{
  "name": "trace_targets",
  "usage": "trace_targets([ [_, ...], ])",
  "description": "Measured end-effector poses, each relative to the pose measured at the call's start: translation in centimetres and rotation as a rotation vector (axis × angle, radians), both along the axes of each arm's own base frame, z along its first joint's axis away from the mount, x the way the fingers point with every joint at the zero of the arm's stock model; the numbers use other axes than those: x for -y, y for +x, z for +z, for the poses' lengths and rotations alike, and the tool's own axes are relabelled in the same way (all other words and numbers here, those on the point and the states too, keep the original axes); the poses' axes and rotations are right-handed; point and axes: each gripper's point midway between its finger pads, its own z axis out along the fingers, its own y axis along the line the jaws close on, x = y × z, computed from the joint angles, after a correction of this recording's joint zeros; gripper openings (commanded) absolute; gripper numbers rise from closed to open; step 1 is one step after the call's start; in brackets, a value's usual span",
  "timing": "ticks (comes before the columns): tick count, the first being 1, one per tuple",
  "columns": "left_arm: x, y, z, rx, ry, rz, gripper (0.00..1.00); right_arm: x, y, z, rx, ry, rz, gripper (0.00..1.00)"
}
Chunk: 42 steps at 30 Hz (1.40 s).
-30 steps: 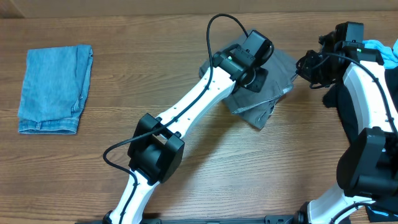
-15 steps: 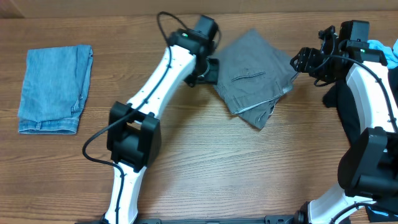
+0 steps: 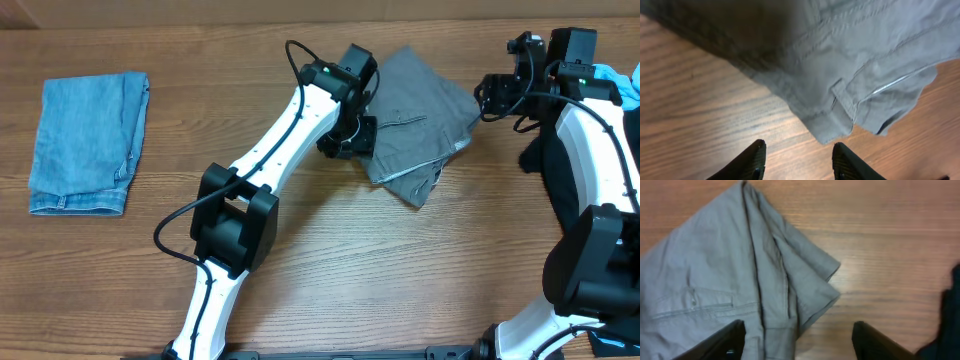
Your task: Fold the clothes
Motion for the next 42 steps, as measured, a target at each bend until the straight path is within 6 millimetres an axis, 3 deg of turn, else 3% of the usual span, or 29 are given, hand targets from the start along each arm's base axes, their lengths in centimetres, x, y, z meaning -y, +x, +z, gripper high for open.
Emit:
trace_targets([
  [5, -1.2, -0.7, -0.1, -0.055, 0.027, 0.031, 0.46, 0.3, 2.1, 0.7, 0.103, -0.055, 0.060, 0.85],
  [8, -2.1, -1.2, -0.2, -0.088, 0.046, 0.040, 0.47, 0.0, 3.7, -0.5, 0.136, -0.040, 0.090, 0.87],
  [14, -3.2, -0.8, -0.3, -0.091, 0.061, 0.062, 0.51, -2.6, 4.1, -8.4, 0.013, 0.040, 0.164, 0.86],
  [18, -6.0, 0.5, -0.3, -0.105, 0.078, 0.127, 0.52, -5.8, 3.1, -12.8, -0.086, 0.061, 0.232, 0.75],
  [25, -13.1, 2.9, -0.5, -0.123, 0.131, 0.274, 0.54, -7.5, 0.3, -13.3, -0.226, 0.116, 0.228, 0.72],
  [29, -16.9, 3.5, -0.6, -0.136, 0.168, 0.330, 0.55, -8.0, -3.5, -13.1, -0.419, 0.197, 0.145, 0.73],
  [31, -18.5, 3.7, -0.7, -0.142, 0.177, 0.354, 0.55, -8.6, -6.3, -13.0, -0.554, 0.247, 0.086, 0.83],
  [34, -20.4, 4.0, -0.7, -0.141, 0.179, 0.373, 0.57, -9.8, -8.2, -12.8, -0.653, 0.277, 0.051, 0.88],
  [42, -22.3, 3.8, -0.5, -0.166, 0.137, 0.353, 0.61, -11.6, -8.7, -12.0, -0.690, 0.214, 0.042, 0.95],
])
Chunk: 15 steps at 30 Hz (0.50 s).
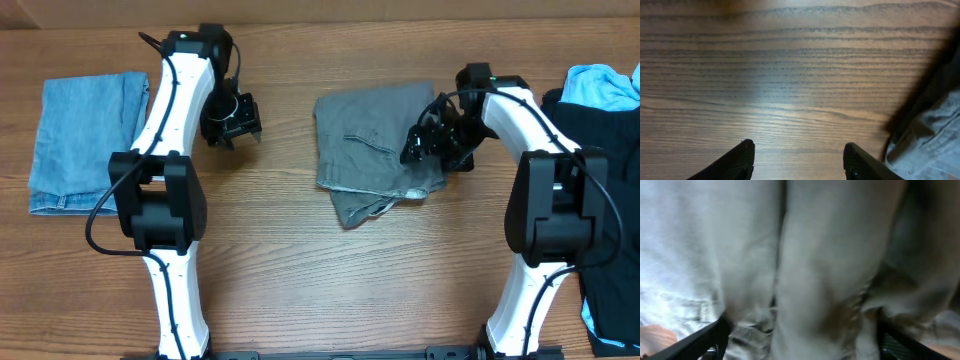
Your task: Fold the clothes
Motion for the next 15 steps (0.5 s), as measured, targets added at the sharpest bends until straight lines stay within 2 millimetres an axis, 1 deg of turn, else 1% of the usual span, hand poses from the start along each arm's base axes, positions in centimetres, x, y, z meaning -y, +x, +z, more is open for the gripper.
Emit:
trace_targets([
  [3, -0.4, -0.2, 0.1, -0.009, -0.020, -0.006, 0.61, 0.4, 0.8, 1.8, 0.024, -0.020, -0.022, 0.95],
  [6, -0.7, -0.4, 0.2, -0.016, -0.031, -0.016, 0.61, 1.1, 0.3, 4.6, 0.049, -0.047, -0.037, 0.94],
  [9, -0.7, -0.4, 0.2, -0.014, -0.035, -0.022, 0.61, 1.6, 0.1, 6.5, 0.082, -0.082, -0.041, 0.92],
  [11, -0.6, -0.4, 0.2, -0.013, -0.038, -0.023, 0.61, 1.9, 0.1, 7.0, 0.095, -0.099, -0.042, 0.89],
  [15, -0.6, -0.5, 0.2, -0.012, -0.039, -0.035, 0.61, 2.3, 0.3, 6.8, 0.099, -0.124, -0.045, 0.85],
])
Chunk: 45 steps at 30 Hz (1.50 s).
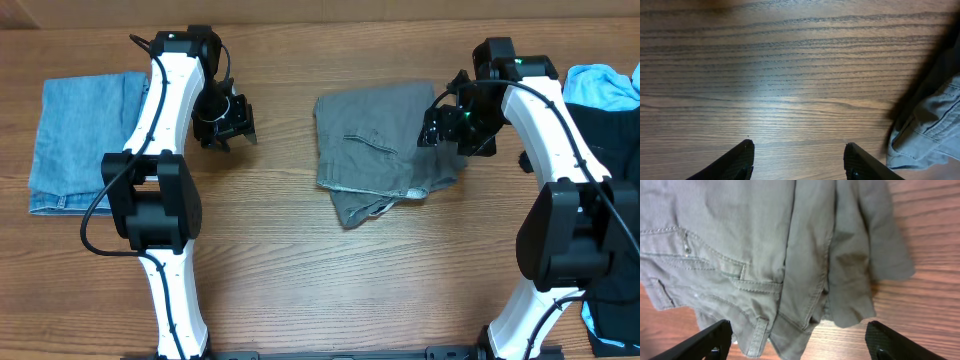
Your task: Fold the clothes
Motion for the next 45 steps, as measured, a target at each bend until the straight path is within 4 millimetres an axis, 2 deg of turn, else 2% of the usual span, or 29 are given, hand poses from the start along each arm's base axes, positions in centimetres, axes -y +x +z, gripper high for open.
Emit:
trace_targets([
  [3, 0.0, 0.0, 0.0, 0.001, -0.001, -0.005, 0.61, 0.2, 0.6, -0.6, 0.027, -0.014, -0.001, 0.82],
  [9, 0.0, 0.0, 0.0, 0.001, -0.001, -0.005, 0.61, -0.2, -0.7, -3.0, -0.011, -0.014, 0.010, 0.79],
  [14, 0.1, 0.0, 0.0, 0.000, -0.005, -0.004, 0.61, -0.8, -0.4, -4.1, 0.017, -0.014, 0.027, 0.79],
  [17, 0.1, -0.2, 0.1, -0.008, -0.009, -0.004, 0.61, -0.8, -0.8, -4.8, 0.006, -0.015, 0.028, 0.74],
  [20, 0.2, -0.3, 0.1, -0.014, -0.012, -0.003, 0.61, -0.8, -1.6, -5.3, -0.019, -0.016, 0.032, 0.24],
  [22, 0.2, -0.4, 0.1, -0.015, -0.012, -0.003, 0.61, -0.8, -1.6, -5.3, -0.018, -0.016, 0.032, 0.13],
  [23, 0.2, -0.4, 0.1, -0.015, -0.012, -0.003, 0.61, -0.8, -1.6, -5.3, -0.020, -0.015, 0.029, 0.10],
  [29, 0.2, -0.4, 0.1, -0.015, -0.015, -0.003, 0.61, -0.9, -2.0, -5.1, -0.040, -0.008, 0.031, 0.05],
  [32, 0.2, -0.4, 0.1, -0.015, -0.015, -0.003, 0.61, -0.9, -2.3, -4.1, -0.061, -0.008, 0.031, 0.05],
  [39, 0.2, -0.4, 0.1, -0.015, -0.015, -0.003, 0.61, -0.9, 0.8, 0.8, 0.041, -0.013, 0.031, 0.04],
  [42, 0.2, -0.4, 0.1, -0.015, -0.015, -0.003, 0.60, -0.4, 1.3, 1.6, 0.067, -0.040, 0.028, 0.04],
  [45, 0.3, -0.4, 0.1, -0.015, -0.020, -0.002, 0.57, 0.3, 1.4, 1.5, 0.070, -0.082, 0.025, 0.04],
])
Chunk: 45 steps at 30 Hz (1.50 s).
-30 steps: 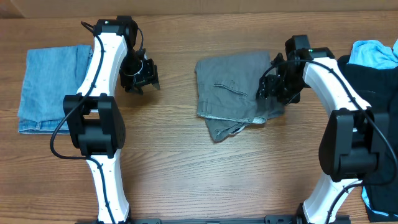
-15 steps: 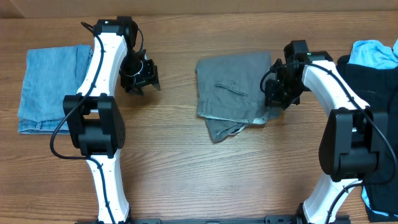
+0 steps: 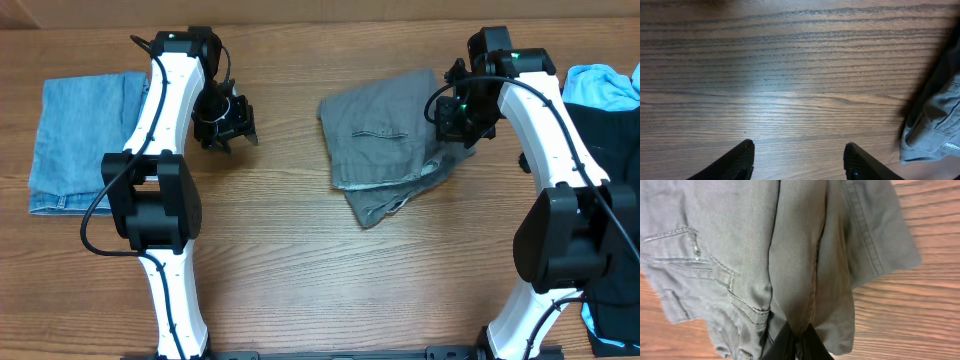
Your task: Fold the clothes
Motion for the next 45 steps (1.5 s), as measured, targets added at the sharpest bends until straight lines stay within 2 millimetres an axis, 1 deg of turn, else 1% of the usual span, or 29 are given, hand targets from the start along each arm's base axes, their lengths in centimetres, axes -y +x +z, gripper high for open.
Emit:
trace_targets([
  [2, 0.3, 0.0, 0.1, 0.000, -0.018, 0.001, 0.57, 0.2, 0.2, 0.0, 0.008, -0.013, -0.002, 0.04],
  [10, 3.0, 0.0, 1.2, 0.008, -0.195, -0.023, 0.59, 0.5, 1.5, 0.1, 0.061, -0.029, -0.005, 0.04],
  [13, 4.4, -0.2, 1.8, 0.011, -0.268, -0.042, 0.56, 0.5, 1.5, 0.1, 0.064, -0.029, -0.006, 0.04],
  [15, 5.5, -0.5, 2.2, 0.006, -0.309, -0.060, 0.50, 0.5, 1.6, 0.1, 0.065, -0.028, -0.005, 0.04],
  [16, 6.3, -0.7, 2.3, 0.004, -0.328, -0.076, 0.43, 0.5, 1.6, 0.1, 0.065, -0.029, -0.005, 0.04],
  [17, 7.2, -1.0, 2.5, 0.002, -0.344, -0.097, 0.31, 0.5, 1.6, 0.1, 0.065, -0.029, -0.006, 0.04],
  [18, 7.9, -1.2, 2.5, 0.000, -0.351, -0.113, 0.11, 0.5, 1.6, 0.1, 0.064, -0.028, -0.006, 0.04],
  [19, 9.0, -1.5, 2.6, -0.003, -0.361, -0.138, 0.04, 0.5, 1.6, 0.1, 0.065, -0.029, -0.007, 0.04],
  [22, 12.4, -3.3, 2.4, -0.023, -0.379, -0.234, 0.04, 0.5, 1.6, 0.1, 0.064, -0.028, -0.009, 0.04],
  [26, 16.6, -6.0, 1.2, -0.054, -0.376, -0.346, 0.04, 0.1, 2.0, 0.3, 0.078, -0.004, -0.032, 0.04],
  [29, 18.5, -8.0, 0.3, -0.089, -0.370, -0.403, 0.04, -0.7, 2.7, 0.6, 0.102, 0.048, -0.039, 0.04],
  [31, 18.8, -8.7, -0.1, -0.109, -0.366, -0.414, 0.04, -1.1, 2.8, 0.8, 0.105, 0.080, -0.040, 0.05],
  [33, 18.6, -9.0, -0.3, -0.124, -0.356, -0.412, 0.04, -1.4, 2.7, 0.9, 0.100, 0.104, -0.043, 0.18],
  [34, 18.3, -9.1, -0.4, -0.128, -0.348, -0.409, 0.04, -1.5, 2.6, 0.9, 0.096, 0.113, -0.046, 0.26],
  [35, 17.9, -9.0, -0.5, -0.131, -0.339, -0.405, 0.04, -1.6, 2.6, 0.9, 0.093, 0.119, -0.048, 0.31],
  [38, 17.2, -8.8, -0.6, -0.136, -0.321, -0.395, 0.04, -1.4, 2.1, 0.8, 0.071, 0.117, -0.062, 0.51],
  [41, 16.3, -8.5, -0.8, -0.135, -0.294, -0.386, 0.04, -0.9, 1.6, 0.6, 0.046, 0.091, -0.070, 0.57],
  [45, 15.8, -8.4, -1.0, -0.134, -0.274, -0.385, 0.04, -0.4, 0.7, 0.3, 0.011, 0.056, -0.072, 0.57],
])
